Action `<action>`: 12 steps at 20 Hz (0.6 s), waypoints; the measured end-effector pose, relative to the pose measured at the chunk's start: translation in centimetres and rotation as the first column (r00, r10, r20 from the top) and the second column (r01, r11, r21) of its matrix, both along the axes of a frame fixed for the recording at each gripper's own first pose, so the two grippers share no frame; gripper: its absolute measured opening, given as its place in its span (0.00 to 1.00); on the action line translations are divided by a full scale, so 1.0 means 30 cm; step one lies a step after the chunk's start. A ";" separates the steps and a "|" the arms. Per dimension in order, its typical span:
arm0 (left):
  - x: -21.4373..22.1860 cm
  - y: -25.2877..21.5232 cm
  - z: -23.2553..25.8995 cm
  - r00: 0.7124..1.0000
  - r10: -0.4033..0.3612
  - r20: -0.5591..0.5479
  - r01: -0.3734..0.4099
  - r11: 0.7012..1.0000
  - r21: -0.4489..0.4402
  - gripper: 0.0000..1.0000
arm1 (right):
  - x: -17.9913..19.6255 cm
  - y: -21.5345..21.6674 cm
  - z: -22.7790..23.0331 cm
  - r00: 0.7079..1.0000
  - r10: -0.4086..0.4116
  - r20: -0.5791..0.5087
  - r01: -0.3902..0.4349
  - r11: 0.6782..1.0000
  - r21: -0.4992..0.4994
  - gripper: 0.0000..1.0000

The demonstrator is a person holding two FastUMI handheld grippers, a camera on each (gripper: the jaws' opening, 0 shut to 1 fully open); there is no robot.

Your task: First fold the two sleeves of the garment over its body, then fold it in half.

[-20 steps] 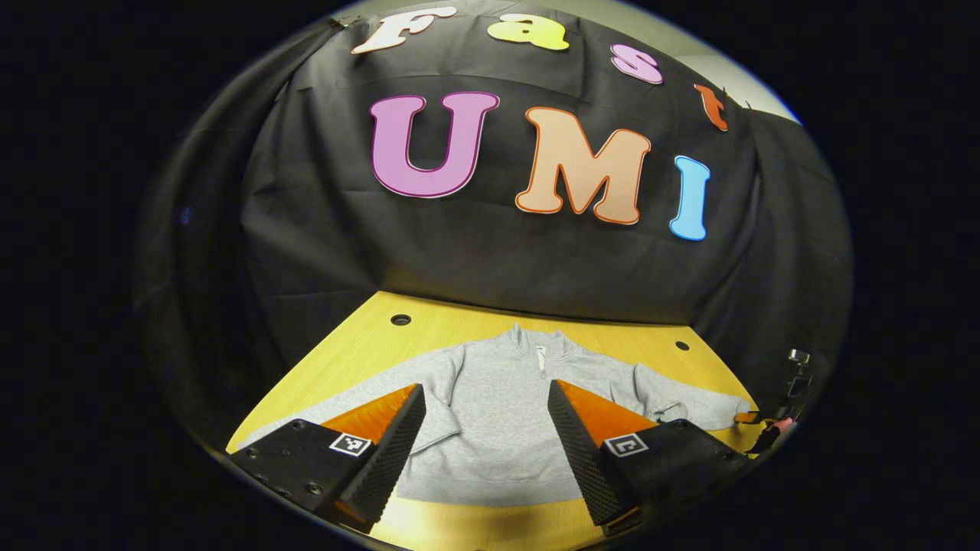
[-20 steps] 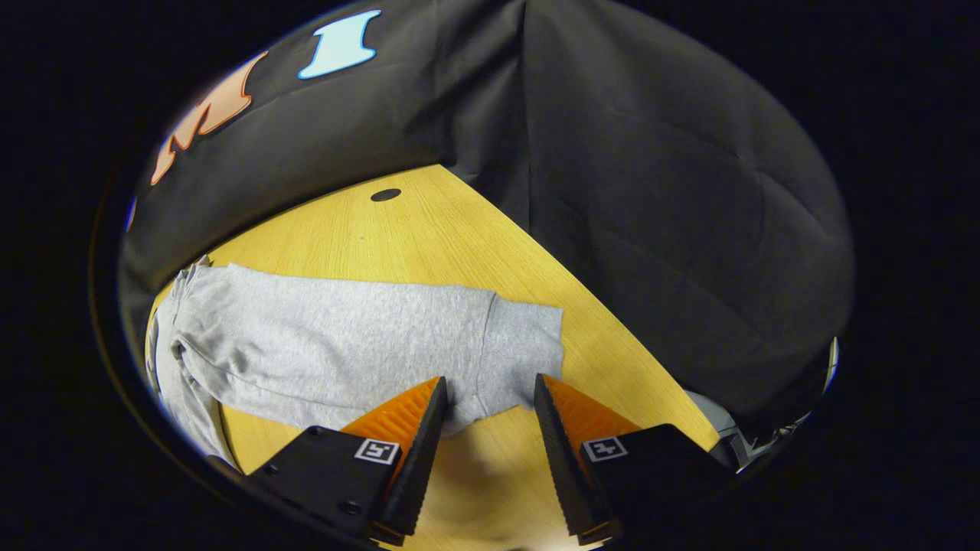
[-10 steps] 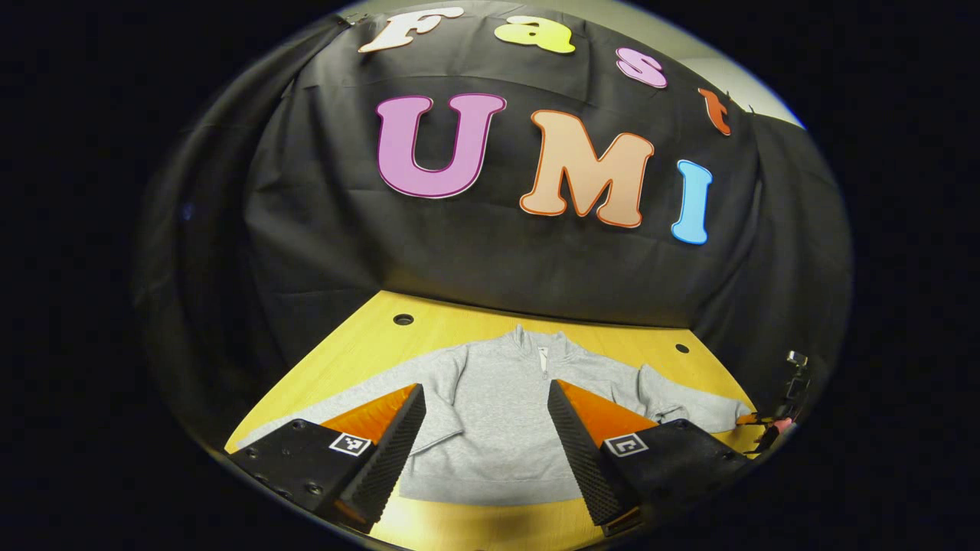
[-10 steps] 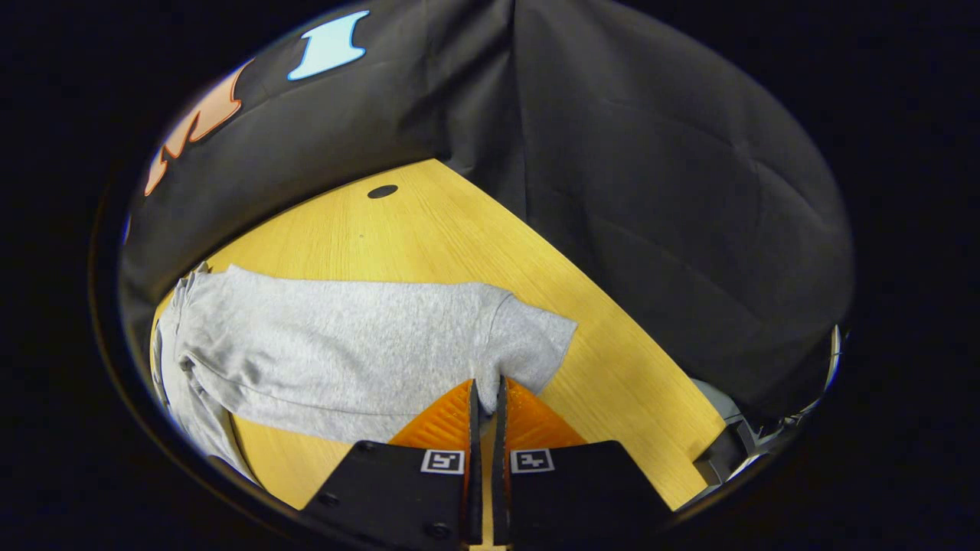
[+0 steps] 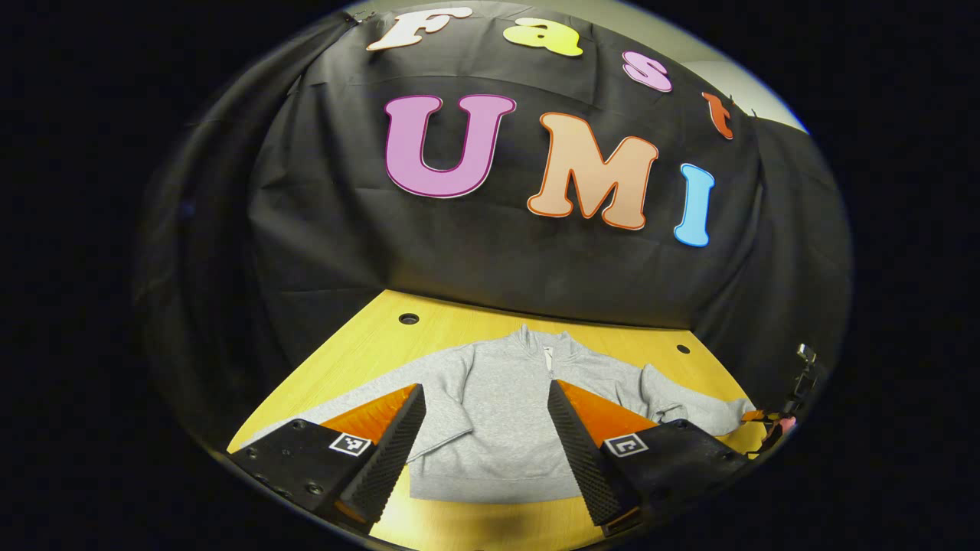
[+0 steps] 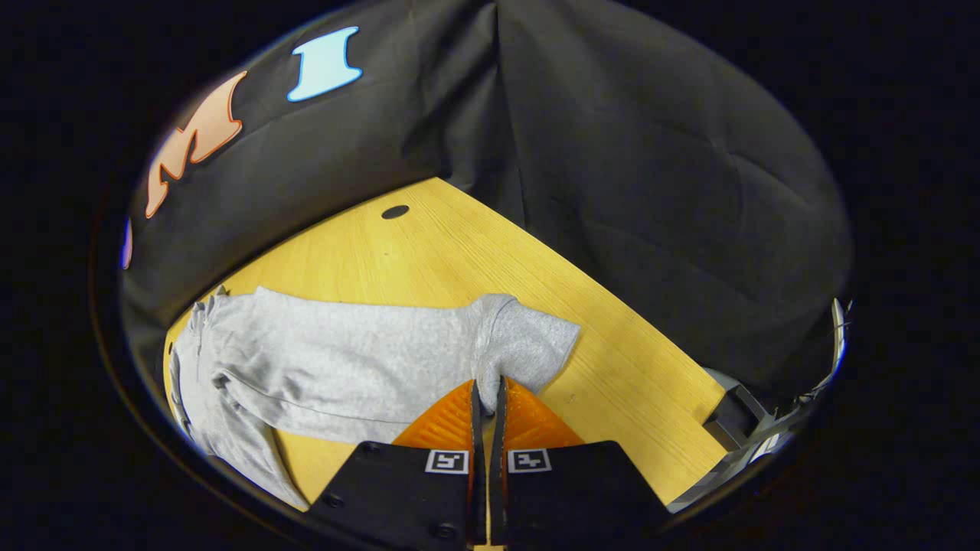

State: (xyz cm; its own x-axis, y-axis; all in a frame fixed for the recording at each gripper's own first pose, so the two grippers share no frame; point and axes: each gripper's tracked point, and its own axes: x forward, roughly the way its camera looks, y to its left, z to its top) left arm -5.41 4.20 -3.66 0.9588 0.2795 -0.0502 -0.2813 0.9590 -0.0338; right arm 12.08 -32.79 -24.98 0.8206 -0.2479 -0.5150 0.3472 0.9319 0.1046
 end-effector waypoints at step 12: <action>-0.030 0.118 -0.036 1.000 -0.023 -0.012 0.023 1.000 -0.005 0.94 | 0.034 0.021 0.036 0.967 0.179 0.183 -0.188 0.982 0.035 0.05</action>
State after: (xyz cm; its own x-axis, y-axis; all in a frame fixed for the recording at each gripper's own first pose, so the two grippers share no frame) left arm -6.32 7.74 -4.74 0.9644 0.2567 -0.0636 -0.2592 0.9652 -0.0353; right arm 13.09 -32.17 -23.91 0.9293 -0.0617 -0.3641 0.1422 0.9696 0.1989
